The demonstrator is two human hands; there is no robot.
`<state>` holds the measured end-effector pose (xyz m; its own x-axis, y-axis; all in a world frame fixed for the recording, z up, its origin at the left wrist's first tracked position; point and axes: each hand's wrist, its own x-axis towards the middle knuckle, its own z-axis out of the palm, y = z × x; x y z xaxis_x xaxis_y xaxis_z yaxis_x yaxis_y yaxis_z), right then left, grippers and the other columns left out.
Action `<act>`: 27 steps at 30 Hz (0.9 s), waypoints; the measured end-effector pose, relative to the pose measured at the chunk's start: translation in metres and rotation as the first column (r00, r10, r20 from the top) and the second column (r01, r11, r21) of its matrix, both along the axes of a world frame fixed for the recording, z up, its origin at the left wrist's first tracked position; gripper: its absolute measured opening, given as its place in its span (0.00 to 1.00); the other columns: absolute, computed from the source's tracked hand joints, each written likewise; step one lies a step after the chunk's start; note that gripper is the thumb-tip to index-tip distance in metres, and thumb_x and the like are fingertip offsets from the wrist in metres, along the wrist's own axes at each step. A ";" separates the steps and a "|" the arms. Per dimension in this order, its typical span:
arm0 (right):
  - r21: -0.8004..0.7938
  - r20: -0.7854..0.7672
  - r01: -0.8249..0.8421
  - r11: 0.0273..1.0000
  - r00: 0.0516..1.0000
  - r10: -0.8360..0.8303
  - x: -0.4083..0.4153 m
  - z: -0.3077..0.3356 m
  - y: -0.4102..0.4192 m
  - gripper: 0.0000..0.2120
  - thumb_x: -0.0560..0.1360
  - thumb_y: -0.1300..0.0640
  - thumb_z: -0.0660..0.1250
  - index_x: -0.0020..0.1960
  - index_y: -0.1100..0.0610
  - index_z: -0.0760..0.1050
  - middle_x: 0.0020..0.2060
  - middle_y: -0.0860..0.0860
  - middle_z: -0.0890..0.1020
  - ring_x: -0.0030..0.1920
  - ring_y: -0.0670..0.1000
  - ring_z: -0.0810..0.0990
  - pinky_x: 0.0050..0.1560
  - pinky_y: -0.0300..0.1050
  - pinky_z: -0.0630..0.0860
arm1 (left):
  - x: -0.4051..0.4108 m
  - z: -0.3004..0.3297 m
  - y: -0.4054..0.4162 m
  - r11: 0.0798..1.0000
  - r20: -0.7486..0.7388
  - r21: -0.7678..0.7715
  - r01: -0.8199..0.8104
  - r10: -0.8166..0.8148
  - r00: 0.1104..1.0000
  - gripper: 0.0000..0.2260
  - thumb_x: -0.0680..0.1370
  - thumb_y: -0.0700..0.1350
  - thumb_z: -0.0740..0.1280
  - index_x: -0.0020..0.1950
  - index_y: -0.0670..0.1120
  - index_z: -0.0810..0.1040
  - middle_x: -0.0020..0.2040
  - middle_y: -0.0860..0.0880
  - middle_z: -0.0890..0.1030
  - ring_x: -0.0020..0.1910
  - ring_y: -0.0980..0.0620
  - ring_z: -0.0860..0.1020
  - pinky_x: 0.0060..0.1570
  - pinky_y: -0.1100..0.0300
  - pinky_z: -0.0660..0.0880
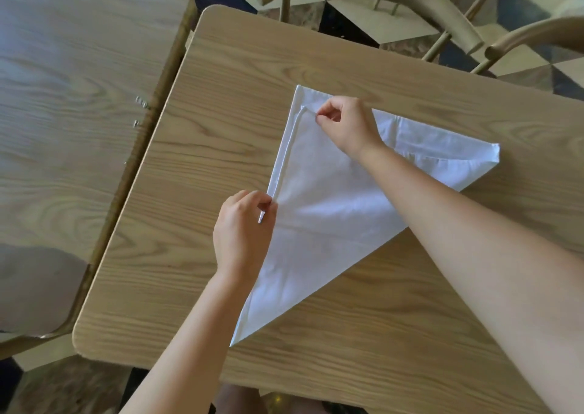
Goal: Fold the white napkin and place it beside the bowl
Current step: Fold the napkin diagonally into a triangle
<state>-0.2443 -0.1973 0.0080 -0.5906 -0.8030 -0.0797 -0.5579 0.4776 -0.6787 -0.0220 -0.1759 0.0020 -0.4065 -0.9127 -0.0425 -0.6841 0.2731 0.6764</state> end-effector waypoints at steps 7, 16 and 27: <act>0.077 -0.100 -0.016 0.997 0.995 0.024 0.001 -0.017 -0.015 0.05 0.71 0.59 0.64 0.42 0.57 0.79 0.42 0.54 0.83 0.45 0.56 0.79 0.49 0.50 0.76 | 0.000 -0.012 -0.013 0.999 0.000 0.015 0.034 -0.034 0.999 0.05 0.72 0.40 0.70 0.37 0.43 0.78 0.33 0.52 0.76 0.35 0.53 0.71 0.35 0.64 0.63; 0.072 -0.333 0.020 0.997 0.943 0.006 0.009 -0.028 -0.021 0.04 0.71 0.59 0.65 0.44 0.56 0.78 0.45 0.54 0.81 0.53 0.57 0.74 0.49 0.48 0.68 | 0.001 -0.016 -0.018 0.998 -0.016 0.042 0.052 -0.052 0.999 0.03 0.72 0.39 0.70 0.41 0.43 0.76 0.38 0.51 0.75 0.35 0.52 0.71 0.35 0.64 0.68; 0.058 -0.536 -0.201 0.978 0.820 0.200 0.072 -0.034 0.071 0.21 0.77 0.55 0.57 0.68 0.55 0.68 0.70 0.54 0.69 0.72 0.54 0.62 0.69 0.59 0.55 | 0.020 -0.035 0.040 0.868 0.361 -0.187 0.460 -0.375 0.854 0.26 0.79 0.49 0.52 0.76 0.45 0.56 0.77 0.48 0.54 0.76 0.52 0.52 0.70 0.41 0.49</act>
